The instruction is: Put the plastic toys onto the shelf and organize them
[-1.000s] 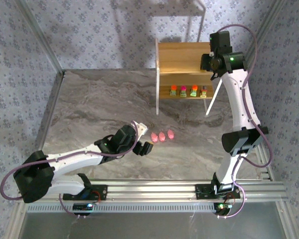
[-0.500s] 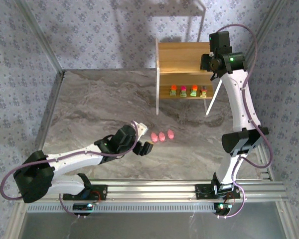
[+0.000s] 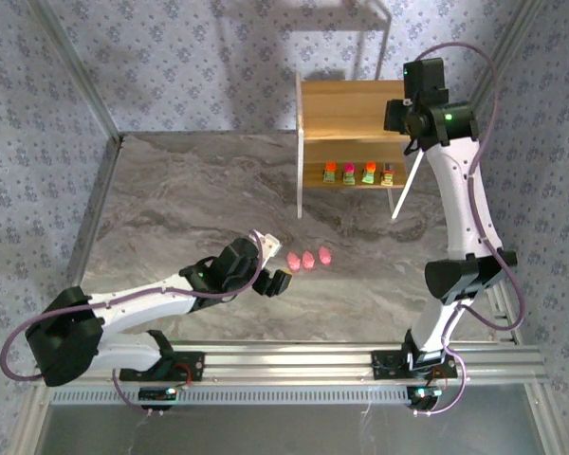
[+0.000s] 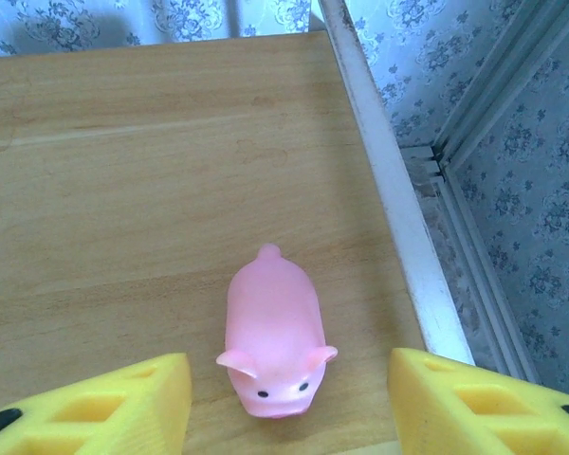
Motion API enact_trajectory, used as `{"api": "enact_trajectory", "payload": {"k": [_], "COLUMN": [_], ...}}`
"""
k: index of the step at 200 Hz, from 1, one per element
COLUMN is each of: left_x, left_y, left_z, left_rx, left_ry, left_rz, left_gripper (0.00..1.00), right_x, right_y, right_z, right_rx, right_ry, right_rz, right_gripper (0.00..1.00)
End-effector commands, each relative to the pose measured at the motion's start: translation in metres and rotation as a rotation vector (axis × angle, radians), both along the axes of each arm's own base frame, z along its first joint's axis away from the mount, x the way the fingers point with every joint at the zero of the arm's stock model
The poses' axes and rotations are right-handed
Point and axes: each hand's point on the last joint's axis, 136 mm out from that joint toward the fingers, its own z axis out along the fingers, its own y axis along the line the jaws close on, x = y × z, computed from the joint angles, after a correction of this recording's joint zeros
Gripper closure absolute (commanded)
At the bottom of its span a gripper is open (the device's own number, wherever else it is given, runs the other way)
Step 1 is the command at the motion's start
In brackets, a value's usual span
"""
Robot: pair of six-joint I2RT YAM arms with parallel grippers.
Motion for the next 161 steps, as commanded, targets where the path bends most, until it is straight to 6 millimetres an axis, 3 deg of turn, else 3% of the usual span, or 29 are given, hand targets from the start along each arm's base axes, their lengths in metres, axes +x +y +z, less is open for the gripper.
{"api": "enact_trajectory", "payload": {"k": [1,81,121,161], "left_x": [0.003,0.005,0.005,0.005], "left_y": [-0.006,-0.001,0.000,0.001], "left_z": [0.016,0.020,0.020,0.022], "left_rx": [-0.016,-0.021,-0.024,-0.029], "left_ry": [-0.037,-0.056,-0.059,-0.065], "left_rz": [-0.007,0.011,0.014,0.023], "left_gripper": [0.12,0.12,0.12,0.11], "right_x": [-0.016,-0.042,-0.059,-0.076], "right_y": [-0.003,0.012,0.022,0.034], "right_z": [0.020,0.038,0.031,0.011], "right_rx": [-0.023,-0.038,-0.040,-0.023], "right_ry": [-0.042,-0.104,-0.128,-0.132], "right_rz": [-0.003,0.021,0.025,0.030], "right_gripper": [0.41,0.37,0.35,0.31]}}
